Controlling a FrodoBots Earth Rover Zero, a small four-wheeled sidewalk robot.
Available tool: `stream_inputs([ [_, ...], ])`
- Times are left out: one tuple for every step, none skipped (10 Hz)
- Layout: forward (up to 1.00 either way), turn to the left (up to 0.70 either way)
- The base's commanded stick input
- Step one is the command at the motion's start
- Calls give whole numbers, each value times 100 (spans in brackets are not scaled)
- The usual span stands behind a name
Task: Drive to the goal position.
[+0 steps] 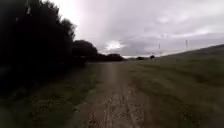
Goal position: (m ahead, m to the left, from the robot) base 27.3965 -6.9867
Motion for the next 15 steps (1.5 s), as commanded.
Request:
stream_inputs([
  [70, 0],
  [70, 0],
  [70, 0],
  [70, 0],
  [70, 0],
  [70, 0],
  [70, 0],
  [70, 0],
  [70, 0],
  [70, 0],
  [70, 0],
  [70, 0],
  [70, 0],
  [70, 0],
  [70, 0],
])
